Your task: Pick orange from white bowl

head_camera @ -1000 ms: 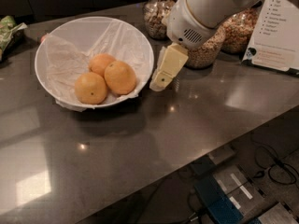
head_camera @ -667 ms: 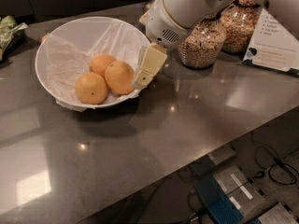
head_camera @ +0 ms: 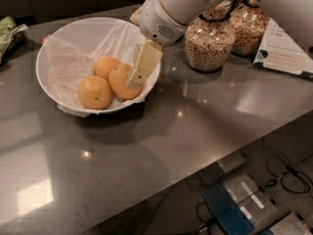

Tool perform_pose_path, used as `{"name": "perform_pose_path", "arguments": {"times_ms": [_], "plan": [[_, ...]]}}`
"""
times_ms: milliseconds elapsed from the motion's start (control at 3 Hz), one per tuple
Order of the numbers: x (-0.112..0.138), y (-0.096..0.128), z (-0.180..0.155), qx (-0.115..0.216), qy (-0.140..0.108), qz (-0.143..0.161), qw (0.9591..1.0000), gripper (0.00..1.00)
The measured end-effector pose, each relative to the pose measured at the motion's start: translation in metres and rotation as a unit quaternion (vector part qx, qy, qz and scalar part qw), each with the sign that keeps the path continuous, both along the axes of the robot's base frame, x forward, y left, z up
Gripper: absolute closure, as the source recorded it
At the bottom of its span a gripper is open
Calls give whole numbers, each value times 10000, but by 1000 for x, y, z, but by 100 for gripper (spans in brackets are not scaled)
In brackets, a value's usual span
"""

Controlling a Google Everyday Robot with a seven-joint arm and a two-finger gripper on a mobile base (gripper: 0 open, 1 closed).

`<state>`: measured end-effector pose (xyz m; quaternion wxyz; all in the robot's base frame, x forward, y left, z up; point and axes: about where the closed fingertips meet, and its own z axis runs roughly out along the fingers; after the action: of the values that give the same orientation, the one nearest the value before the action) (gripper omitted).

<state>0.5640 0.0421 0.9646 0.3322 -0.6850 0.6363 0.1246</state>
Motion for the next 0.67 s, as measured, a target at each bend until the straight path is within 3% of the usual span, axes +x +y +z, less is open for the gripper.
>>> {"name": "perform_pose_path", "arguments": {"times_ms": [667], "plan": [[8,6,-19,241,214,73,9995,0]]}}
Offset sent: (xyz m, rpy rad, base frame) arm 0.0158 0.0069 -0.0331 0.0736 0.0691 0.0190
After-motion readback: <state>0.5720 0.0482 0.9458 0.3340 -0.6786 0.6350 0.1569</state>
